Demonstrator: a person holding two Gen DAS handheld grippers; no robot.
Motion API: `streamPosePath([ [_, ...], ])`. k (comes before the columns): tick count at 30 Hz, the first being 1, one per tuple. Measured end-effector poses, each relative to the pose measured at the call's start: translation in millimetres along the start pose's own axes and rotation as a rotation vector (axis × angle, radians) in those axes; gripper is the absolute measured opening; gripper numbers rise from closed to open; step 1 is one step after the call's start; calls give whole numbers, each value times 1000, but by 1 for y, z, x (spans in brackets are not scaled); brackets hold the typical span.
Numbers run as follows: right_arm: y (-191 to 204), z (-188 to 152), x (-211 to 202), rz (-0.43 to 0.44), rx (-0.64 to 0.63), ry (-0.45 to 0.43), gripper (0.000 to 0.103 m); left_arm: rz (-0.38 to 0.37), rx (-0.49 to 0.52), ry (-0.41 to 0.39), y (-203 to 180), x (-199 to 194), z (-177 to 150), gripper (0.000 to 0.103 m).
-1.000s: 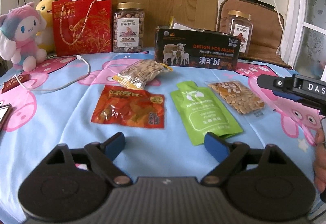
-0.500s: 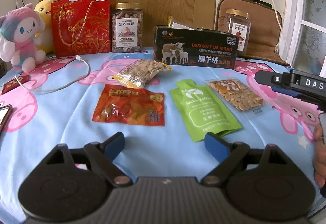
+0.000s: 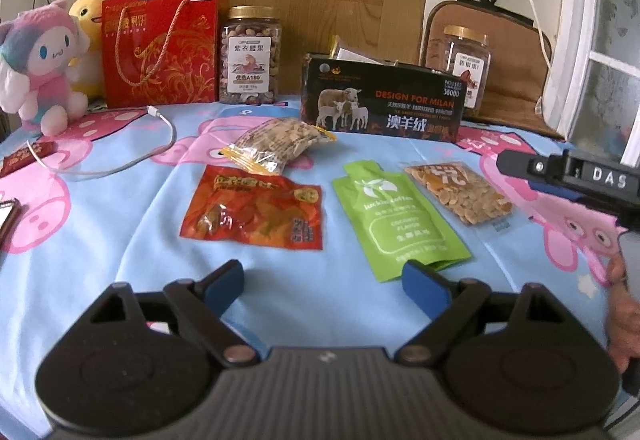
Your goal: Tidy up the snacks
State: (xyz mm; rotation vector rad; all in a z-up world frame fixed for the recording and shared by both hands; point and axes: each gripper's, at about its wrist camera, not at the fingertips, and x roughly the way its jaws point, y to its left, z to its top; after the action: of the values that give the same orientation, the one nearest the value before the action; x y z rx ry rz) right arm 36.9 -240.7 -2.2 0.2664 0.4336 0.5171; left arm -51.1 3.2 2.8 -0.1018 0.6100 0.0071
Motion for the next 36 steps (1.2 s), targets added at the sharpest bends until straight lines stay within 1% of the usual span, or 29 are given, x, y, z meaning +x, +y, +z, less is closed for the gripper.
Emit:
streamPosePath([
  [5, 3, -1, -9, -35, -3, -46, 69, -44, -35, -13, 9, -8, 2, 83],
  [7, 5, -2, -13, -29, 5, -37, 69, -63, -36, -34, 13, -14, 4, 80],
  [8, 7, -3, -15, -5, 14, -14, 67, -78, -40, -42, 15, -17, 5, 79],
  [9, 9, -3, -17, 31, 19, 15, 63, -102, -47, -49, 17, -20, 7, 78],
  [10, 12, -4, -17, 59, 20, 41, 57, -129, -56, -54, 19, -21, 8, 76],
  [11, 14, -3, -17, 92, 25, 78, 54, -163, -69, -54, 22, -22, 9, 73],
  [12, 16, -3, -16, 124, 44, 117, 49, -203, -88, -46, 24, -21, 10, 72],
  [13, 16, -3, -13, 153, 71, 154, 44, -246, -110, -33, 25, -19, 11, 67],
  [14, 16, -4, -10, 184, 105, 194, 41, -289, -131, -14, 27, -15, 12, 63],
  [15, 15, -5, -5, 210, 139, 233, 36, -324, -151, 5, 27, -11, 13, 61],
  [16, 16, -7, -1, 220, 160, 256, 34, -353, -170, 24, 28, -5, 15, 59],
  [19, 14, -12, 12, 208, 212, 317, 31, -385, -214, 79, 30, 13, 17, 53],
  [20, 13, -13, 16, 210, 234, 329, 26, -395, -230, 86, 31, 18, 19, 53],
  [24, 11, -12, 34, 264, 329, 372, 26, -432, -279, 119, 33, 32, 26, 53],
  [27, 10, -10, 39, 273, 376, 381, 25, -415, -284, 120, 33, 35, 29, 53],
  [29, 7, -10, 38, 275, 398, 387, 16, -417, -294, 123, 35, 34, 29, 54],
  [30, 4, -12, 36, 278, 410, 392, 10, -425, -301, 125, 37, 34, 29, 54],
  [31, 1, -13, 34, 294, 433, 396, 7, -458, -314, 133, 39, 34, 28, 54],
  [32, -4, -15, 32, 330, 477, 400, 6, -494, -339, 138, 41, 34, 27, 54],
  [33, -7, -17, 28, 356, 516, 398, 5, -511, -355, 142, 42, 34, 27, 54],
  [34, -9, -18, 25, 370, 529, 397, 4, -515, -360, 144, 42, 35, 27, 57],
  [36, -9, -16, 16, 374, 517, 386, 4, -511, -366, 148, 41, 35, 25, 63],
])
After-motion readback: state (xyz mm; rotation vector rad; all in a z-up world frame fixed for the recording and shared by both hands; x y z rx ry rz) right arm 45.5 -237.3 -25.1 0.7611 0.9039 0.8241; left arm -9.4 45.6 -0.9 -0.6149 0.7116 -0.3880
